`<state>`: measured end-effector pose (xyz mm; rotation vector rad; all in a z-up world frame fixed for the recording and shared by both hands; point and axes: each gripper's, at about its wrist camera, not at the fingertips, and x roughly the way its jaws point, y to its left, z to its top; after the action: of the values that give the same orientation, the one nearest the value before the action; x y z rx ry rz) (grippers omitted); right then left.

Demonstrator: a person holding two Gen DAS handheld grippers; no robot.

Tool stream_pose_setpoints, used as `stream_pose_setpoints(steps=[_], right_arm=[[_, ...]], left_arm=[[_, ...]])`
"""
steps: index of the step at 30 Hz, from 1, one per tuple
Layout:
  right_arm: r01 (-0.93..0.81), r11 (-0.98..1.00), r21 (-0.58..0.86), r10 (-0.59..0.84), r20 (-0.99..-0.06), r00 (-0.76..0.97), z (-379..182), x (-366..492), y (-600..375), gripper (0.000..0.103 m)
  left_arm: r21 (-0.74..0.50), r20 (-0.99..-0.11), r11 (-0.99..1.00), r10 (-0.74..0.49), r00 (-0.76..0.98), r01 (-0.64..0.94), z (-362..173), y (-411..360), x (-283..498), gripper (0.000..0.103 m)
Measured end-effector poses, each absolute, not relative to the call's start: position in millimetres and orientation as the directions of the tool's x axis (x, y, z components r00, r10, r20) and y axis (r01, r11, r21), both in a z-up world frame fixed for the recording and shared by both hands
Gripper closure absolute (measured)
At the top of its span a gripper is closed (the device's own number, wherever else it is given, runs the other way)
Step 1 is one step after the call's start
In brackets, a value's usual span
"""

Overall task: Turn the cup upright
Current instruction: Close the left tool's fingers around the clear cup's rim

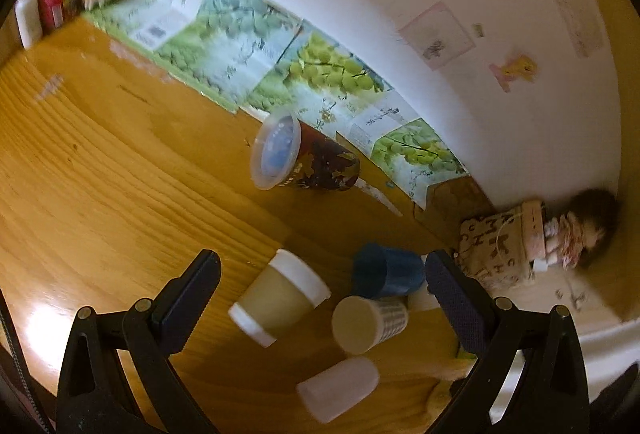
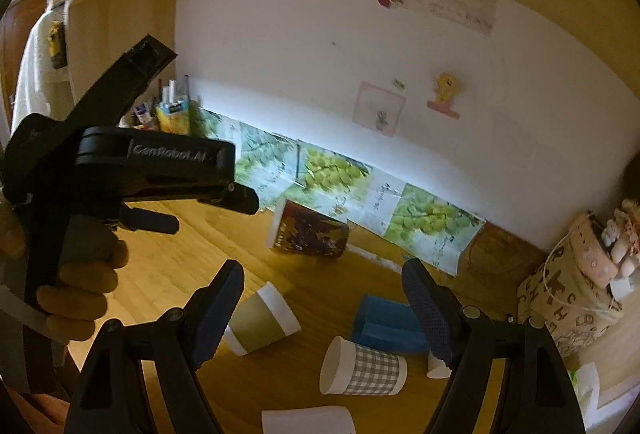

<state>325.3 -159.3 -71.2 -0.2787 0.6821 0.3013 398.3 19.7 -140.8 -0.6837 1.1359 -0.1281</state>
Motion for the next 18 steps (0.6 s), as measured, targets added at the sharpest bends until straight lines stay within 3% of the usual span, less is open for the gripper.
stream_pose_setpoints(steps=[18], right_arm=[[-0.248, 0.96, -0.128, 0.078, -0.73, 0.679, -89.5, 331.5, -182.4, 0.021]], left_arm=[[-0.613, -0.79, 0.622, -0.472, 0.392, -0.487, -189.6, 8.5, 476.1, 0.001]])
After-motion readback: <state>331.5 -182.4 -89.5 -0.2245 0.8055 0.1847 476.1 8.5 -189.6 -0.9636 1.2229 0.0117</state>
